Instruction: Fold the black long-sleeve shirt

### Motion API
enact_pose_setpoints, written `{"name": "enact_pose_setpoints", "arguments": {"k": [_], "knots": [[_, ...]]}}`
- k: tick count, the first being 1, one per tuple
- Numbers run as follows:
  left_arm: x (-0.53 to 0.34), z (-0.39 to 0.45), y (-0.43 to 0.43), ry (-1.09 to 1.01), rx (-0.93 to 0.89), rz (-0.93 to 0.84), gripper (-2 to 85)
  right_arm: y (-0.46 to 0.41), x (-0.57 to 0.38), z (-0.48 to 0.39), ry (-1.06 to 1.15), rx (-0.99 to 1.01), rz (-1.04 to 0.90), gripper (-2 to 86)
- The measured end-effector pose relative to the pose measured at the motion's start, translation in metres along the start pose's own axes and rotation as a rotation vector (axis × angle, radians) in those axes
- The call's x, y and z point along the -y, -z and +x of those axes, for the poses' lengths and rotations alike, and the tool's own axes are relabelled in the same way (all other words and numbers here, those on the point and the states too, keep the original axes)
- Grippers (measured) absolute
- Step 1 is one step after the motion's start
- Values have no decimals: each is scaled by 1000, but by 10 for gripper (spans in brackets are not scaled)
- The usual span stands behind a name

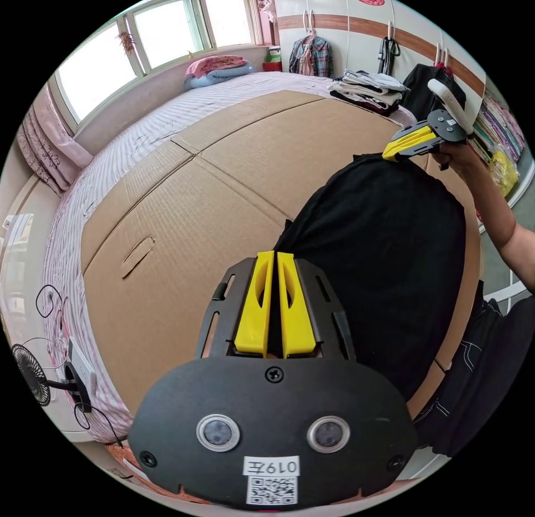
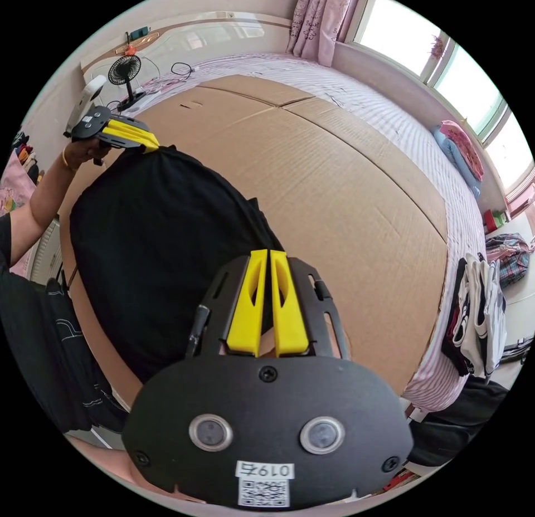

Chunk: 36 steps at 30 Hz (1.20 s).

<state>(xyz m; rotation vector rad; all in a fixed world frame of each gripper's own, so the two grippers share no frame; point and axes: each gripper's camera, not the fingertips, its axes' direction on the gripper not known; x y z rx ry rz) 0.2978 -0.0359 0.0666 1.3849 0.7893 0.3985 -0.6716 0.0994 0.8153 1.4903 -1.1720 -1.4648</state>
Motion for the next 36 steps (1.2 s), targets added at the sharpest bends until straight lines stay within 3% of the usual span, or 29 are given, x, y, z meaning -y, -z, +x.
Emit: {"name": "enact_pose_setpoints", "arguments": {"k": [6,15,18,20,25,31,36], "knots": [[-10,-8,8,57,87,29,8,-10,-13,-12,-16,-51,1,3],[-36,-16,29,125,99,77,9,1,-56,-39,-64,-152,34,83],[-53,-4,52,82,-49,190,9,20,-81,-49,-96,-152,115,74],[-55,13,44,-5,-108,134,10,26,-98,-61,-97,-109,159,67],[-65,18,18,-23,85,-25,9,12,-131,-87,-65,-86,142,57],[-83,-2,28,49,81,24,12,-16,-182,-93,-106,-28,90,56],[-124,-17,63,206,96,116,20,-10,-252,-75,-315,-24,144,50]]}}
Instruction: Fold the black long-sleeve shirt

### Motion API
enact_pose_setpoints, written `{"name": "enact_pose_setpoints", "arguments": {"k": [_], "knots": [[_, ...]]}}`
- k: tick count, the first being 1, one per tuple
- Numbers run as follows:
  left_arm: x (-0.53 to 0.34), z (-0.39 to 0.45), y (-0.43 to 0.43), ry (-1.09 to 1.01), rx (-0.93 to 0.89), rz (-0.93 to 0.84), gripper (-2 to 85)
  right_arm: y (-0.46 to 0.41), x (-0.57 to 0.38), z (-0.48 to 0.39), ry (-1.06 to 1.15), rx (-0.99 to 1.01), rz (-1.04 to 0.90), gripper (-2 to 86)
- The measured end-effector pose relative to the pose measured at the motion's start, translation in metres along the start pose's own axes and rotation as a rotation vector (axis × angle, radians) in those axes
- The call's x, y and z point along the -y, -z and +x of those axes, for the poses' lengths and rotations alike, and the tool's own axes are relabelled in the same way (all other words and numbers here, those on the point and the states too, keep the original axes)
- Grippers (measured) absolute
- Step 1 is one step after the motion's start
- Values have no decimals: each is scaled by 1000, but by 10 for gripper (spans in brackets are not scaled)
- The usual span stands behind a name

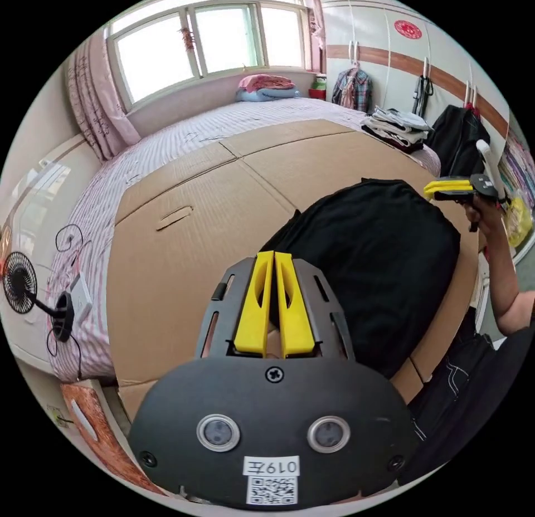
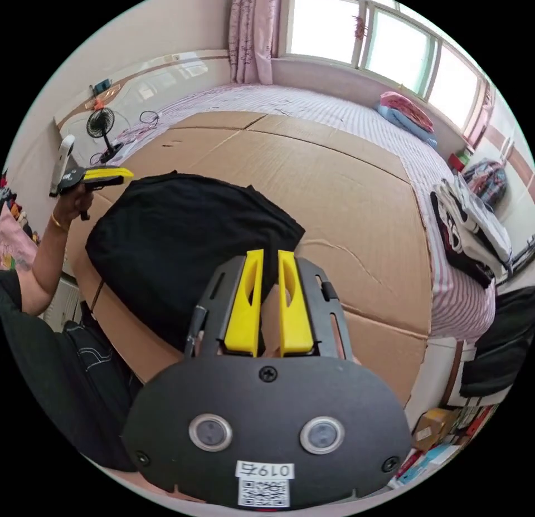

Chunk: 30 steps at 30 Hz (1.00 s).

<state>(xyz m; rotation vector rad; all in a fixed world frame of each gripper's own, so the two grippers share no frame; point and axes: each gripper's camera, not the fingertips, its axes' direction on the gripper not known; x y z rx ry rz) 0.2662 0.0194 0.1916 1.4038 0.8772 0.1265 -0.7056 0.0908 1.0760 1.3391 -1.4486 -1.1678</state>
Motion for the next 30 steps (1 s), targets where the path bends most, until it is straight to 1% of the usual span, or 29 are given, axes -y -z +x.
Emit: {"name": "enact_pose_setpoints", "arguments": {"k": [2,3,5,8,12,14,18,21,24,28,30], "knots": [[-25,-24,13,151,-45,28,29,-5,-31,35,-164,84,-16,49],[-32,-30,15,189,-67,36,32,-6,-38,42,-199,116,-13,50],[-54,-48,17,304,-180,54,48,-12,-65,67,-309,255,21,61],[-72,-61,13,403,-201,45,63,-21,-90,89,-391,384,82,84],[-94,-87,7,554,-219,33,65,-46,-114,107,-477,446,61,91],[-111,-107,6,653,-268,57,62,-63,-127,112,-499,463,37,90],[-122,-122,-1,691,-360,68,55,-83,-142,109,-493,471,17,77],[-121,-126,-6,678,-344,40,47,-91,-154,104,-491,442,17,67],[-119,-132,-13,681,-367,31,35,-102,-163,100,-489,459,18,57],[-112,-139,-24,684,-358,4,20,-114,-175,93,-475,448,29,35],[-109,-141,-29,672,-384,0,19,-117,-178,88,-460,427,33,25]]}}
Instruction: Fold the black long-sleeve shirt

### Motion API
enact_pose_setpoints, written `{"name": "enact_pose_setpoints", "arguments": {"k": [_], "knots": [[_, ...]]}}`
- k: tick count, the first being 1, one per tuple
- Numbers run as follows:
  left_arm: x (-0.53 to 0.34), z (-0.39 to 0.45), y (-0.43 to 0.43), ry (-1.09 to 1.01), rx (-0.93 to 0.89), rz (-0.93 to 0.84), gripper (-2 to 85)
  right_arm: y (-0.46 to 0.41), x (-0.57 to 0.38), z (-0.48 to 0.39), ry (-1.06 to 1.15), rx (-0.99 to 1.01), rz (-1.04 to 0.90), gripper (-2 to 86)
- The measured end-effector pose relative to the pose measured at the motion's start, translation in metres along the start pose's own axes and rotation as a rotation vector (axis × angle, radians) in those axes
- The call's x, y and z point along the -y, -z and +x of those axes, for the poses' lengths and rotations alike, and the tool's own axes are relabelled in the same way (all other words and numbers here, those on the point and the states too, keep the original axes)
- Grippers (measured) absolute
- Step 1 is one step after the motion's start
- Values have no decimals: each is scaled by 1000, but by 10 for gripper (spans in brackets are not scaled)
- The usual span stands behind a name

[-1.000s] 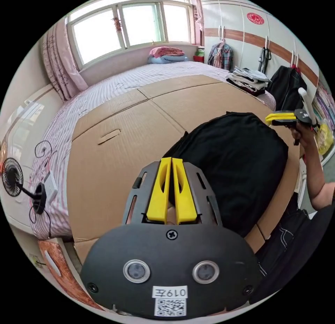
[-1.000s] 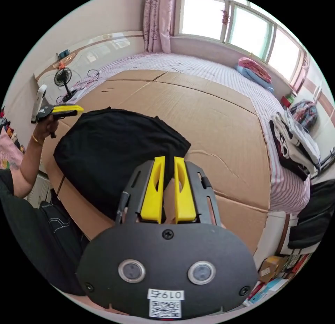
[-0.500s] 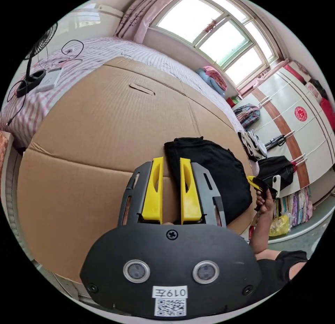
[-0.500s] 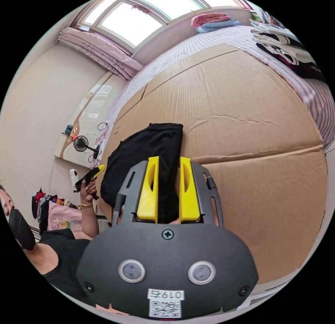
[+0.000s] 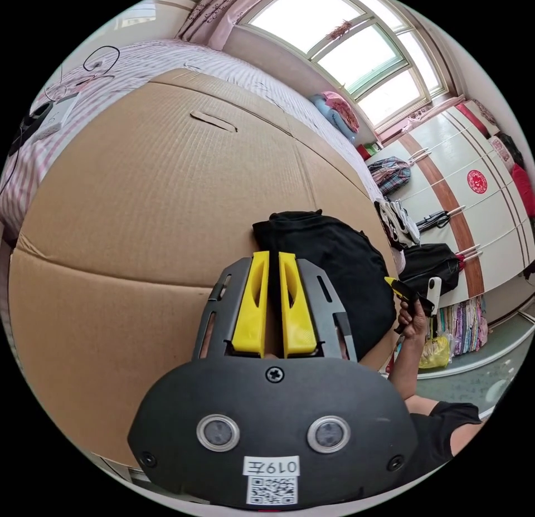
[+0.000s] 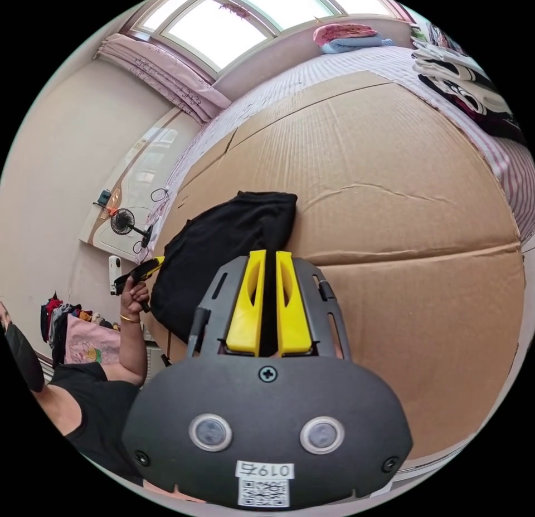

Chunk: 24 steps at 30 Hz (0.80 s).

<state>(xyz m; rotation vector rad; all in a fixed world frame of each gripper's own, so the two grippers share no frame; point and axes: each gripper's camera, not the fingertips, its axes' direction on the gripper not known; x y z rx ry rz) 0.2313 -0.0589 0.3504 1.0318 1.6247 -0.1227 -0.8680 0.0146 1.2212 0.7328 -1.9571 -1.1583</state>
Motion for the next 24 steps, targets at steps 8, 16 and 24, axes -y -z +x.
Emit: {"name": "enact_pose_setpoints", "arguments": {"k": [8,16,24], "knots": [[8,5,3,-76,146,44,16,-19,-20,-7,58,-136,1,14],[9,2,6,-57,112,66,21,-20,-27,11,48,-62,33,72],[26,6,-4,-55,79,54,55,-57,1,33,-9,-22,6,74]]}}
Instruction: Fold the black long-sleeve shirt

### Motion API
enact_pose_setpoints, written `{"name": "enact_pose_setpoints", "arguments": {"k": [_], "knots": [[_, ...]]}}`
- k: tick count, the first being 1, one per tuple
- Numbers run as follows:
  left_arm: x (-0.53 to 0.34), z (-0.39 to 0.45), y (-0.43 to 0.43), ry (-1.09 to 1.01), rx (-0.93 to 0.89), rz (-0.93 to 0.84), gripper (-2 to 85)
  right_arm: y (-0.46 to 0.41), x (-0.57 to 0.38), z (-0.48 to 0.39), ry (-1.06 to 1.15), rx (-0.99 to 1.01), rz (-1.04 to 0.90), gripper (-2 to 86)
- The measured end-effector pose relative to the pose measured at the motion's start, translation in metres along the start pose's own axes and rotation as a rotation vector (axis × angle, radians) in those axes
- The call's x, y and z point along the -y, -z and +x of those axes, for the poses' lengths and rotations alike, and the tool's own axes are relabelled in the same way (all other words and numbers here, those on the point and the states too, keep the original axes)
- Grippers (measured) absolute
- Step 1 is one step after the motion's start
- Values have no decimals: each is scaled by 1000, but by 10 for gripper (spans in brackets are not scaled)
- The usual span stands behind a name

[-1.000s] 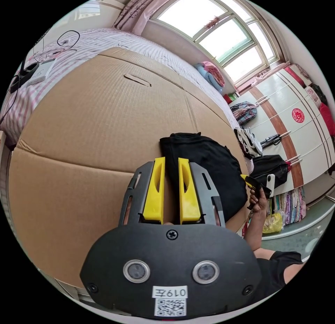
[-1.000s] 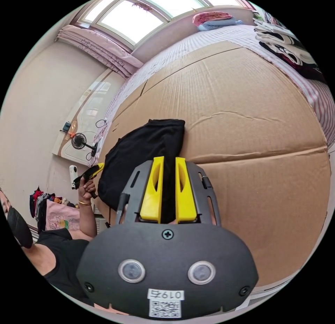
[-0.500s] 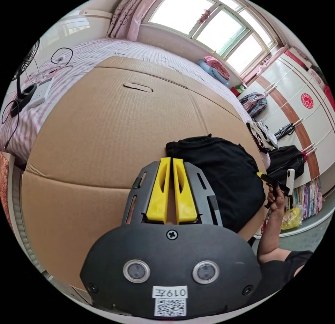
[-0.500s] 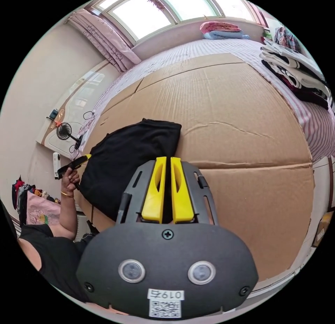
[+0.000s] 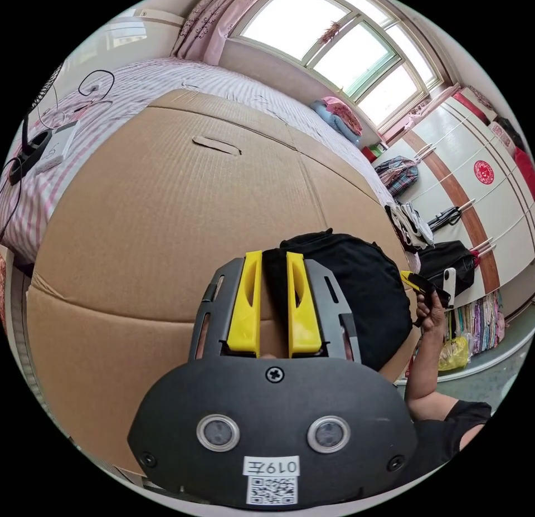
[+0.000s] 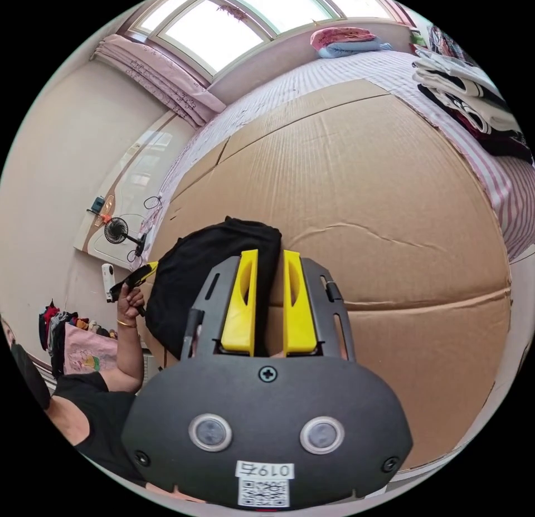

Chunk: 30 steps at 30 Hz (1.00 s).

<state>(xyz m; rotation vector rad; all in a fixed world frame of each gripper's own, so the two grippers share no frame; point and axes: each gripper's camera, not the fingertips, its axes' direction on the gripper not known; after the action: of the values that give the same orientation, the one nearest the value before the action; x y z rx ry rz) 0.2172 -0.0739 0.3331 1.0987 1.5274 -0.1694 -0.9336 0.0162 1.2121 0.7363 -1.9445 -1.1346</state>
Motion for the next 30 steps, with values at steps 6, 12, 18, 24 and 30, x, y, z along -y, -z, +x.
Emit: {"name": "enact_pose_setpoints", "arguments": {"k": [6,12,18,24,30], "knots": [[7,17,-16,-32,45,-29,36,-31,-2,1,13,9,-2,22],[11,35,-17,-92,90,-6,16,-35,-4,-3,68,-49,52,-1],[12,49,-23,-96,131,0,13,-60,-3,13,29,-19,23,12],[12,63,-21,-91,145,-30,21,-59,4,27,-6,23,27,56],[21,99,-15,-243,92,21,48,-72,29,24,12,26,-9,79]]}}
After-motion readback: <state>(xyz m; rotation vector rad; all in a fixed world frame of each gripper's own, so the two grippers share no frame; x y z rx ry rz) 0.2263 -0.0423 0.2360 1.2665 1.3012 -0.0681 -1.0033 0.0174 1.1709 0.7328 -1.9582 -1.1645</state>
